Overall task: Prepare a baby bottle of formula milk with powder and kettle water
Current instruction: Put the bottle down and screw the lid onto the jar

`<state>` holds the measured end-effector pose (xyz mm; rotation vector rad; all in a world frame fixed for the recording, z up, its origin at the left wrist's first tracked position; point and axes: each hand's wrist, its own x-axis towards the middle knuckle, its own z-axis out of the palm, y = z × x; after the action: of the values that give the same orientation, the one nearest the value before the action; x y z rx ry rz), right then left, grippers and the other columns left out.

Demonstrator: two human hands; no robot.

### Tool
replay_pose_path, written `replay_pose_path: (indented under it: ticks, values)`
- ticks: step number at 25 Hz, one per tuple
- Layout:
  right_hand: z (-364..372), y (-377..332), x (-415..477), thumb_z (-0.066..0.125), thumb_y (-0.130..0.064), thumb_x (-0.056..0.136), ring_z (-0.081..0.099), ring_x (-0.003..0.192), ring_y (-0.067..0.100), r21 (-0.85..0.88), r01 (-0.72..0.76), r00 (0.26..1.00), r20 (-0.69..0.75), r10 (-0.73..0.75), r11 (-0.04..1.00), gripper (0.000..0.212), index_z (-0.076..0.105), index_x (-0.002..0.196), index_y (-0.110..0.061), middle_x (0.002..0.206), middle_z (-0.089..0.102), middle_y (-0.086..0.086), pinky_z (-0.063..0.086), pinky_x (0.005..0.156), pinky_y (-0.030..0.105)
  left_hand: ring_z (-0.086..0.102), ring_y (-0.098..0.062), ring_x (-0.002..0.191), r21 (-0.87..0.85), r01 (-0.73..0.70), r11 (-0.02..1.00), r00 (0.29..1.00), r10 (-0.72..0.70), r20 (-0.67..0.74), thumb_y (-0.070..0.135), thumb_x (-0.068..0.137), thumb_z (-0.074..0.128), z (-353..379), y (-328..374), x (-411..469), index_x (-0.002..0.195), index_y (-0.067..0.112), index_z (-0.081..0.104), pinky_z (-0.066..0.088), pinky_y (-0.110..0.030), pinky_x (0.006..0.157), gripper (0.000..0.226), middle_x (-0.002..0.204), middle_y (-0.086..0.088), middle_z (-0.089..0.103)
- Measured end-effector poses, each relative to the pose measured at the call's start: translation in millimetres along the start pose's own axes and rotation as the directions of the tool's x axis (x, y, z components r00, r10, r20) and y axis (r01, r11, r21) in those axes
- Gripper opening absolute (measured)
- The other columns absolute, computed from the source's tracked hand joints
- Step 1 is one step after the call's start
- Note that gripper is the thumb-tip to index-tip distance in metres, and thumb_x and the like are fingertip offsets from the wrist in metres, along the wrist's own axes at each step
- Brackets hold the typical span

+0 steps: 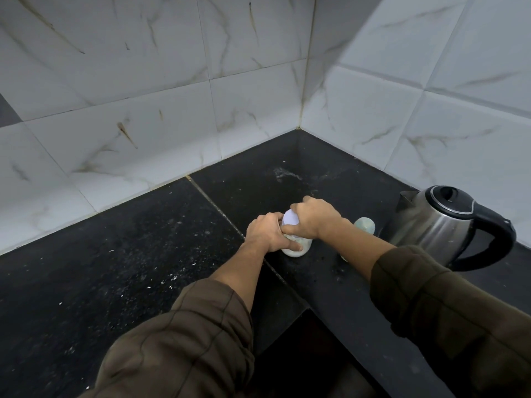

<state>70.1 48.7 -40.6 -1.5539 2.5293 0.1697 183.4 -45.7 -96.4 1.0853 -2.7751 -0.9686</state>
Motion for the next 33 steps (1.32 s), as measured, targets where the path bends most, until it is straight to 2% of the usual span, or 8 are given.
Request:
replay_pose_path:
  ticks: [3,7,11,15,20,24,29,33]
  values:
    - [-7,8,-5,0.054,-0.071,0.088,0.059,0.114,0.030,-0.017,0.049,0.991,0.123,-0.047,0.999,0.078,0.043,0.151,-0.026,0.131,0.057,0.009,0.053,0.095,0.044,0.068,-0.016,0.093,0.022,0.004,1.000,1.000,-0.004,-0.011,0.060,0.052,0.093,1,2,-1,0.106,0.031,0.067,0.058,-0.041,0.089,0.066,0.094,0.011,0.073]
    - [1,3,-7,0.054,-0.067,0.089,0.061,0.102,0.029,-0.052,0.026,0.999,0.022,-0.025,0.998,0.063,0.049,0.129,-0.019,0.118,0.062,0.008,0.049,0.078,0.039,0.066,-0.016,0.096,0.048,0.000,0.999,1.000,0.001,-0.027,0.061,0.055,0.092,1,4,-3,0.110,0.031,0.067,0.057,-0.041,0.089,0.068,0.097,0.010,0.071]
    - [16,-10,-6,0.053,-0.066,0.089,0.059,0.089,0.031,0.074,-0.151,0.983,-0.092,0.157,0.986,0.062,0.047,0.121,-0.014,0.109,0.065,0.010,0.044,0.070,0.037,0.066,-0.014,0.093,0.024,-0.005,1.000,0.998,0.006,-0.061,0.062,0.053,0.091,6,2,-3,0.104,0.034,0.067,0.057,-0.039,0.086,0.064,0.093,0.013,0.070]
    - [15,-20,-2,0.051,-0.068,0.089,0.063,0.101,0.031,0.124,-0.303,0.949,-0.046,0.311,0.945,0.069,0.044,0.133,-0.015,0.108,0.059,0.007,0.045,0.069,0.039,0.066,-0.013,0.091,0.047,-0.025,0.999,0.999,0.026,-0.024,0.061,0.053,0.092,1,2,0,0.094,0.037,0.062,0.056,-0.036,0.080,0.056,0.089,0.013,0.069]
    - [6,0,-2,0.046,-0.070,0.089,0.061,0.101,0.032,-0.020,-0.099,0.992,0.082,0.100,0.995,0.070,0.038,0.142,-0.025,0.113,0.060,0.009,0.046,0.077,0.041,0.065,-0.014,0.093,0.047,-0.004,0.999,1.000,0.005,-0.023,0.065,0.051,0.091,2,4,1,0.100,0.033,0.065,0.057,-0.040,0.085,0.064,0.094,0.011,0.069]
    - [8,4,-2,0.047,-0.072,0.089,0.056,0.087,0.030,-0.055,-0.053,0.998,0.034,0.055,0.997,0.066,0.042,0.131,-0.021,0.101,0.058,0.007,0.048,0.075,0.040,0.064,-0.015,0.093,0.048,-0.005,0.999,0.998,0.008,-0.055,0.064,0.052,0.091,4,4,1,0.105,0.033,0.066,0.057,-0.040,0.085,0.066,0.096,0.011,0.068]
    - [19,-7,0,0.045,-0.072,0.087,0.061,0.095,0.033,0.097,-0.242,0.969,-0.019,0.245,0.965,0.068,0.043,0.131,-0.019,0.106,0.062,0.009,0.050,0.076,0.041,0.066,-0.013,0.085,0.004,0.003,1.000,0.999,-0.003,-0.051,0.059,0.050,0.093,6,5,-1,0.089,0.039,0.063,0.057,-0.036,0.076,0.053,0.086,0.013,0.069]
    - [21,-18,2,0.047,-0.073,0.088,0.063,0.109,0.032,0.200,-0.382,0.921,0.004,0.389,0.902,0.073,0.042,0.135,-0.017,0.121,0.061,0.009,0.041,0.073,0.041,0.064,-0.015,0.089,-0.013,-0.011,1.000,0.998,0.010,-0.060,0.069,0.040,0.084,5,6,-3,0.082,0.042,0.057,0.056,-0.036,0.075,0.056,0.087,0.012,0.067]
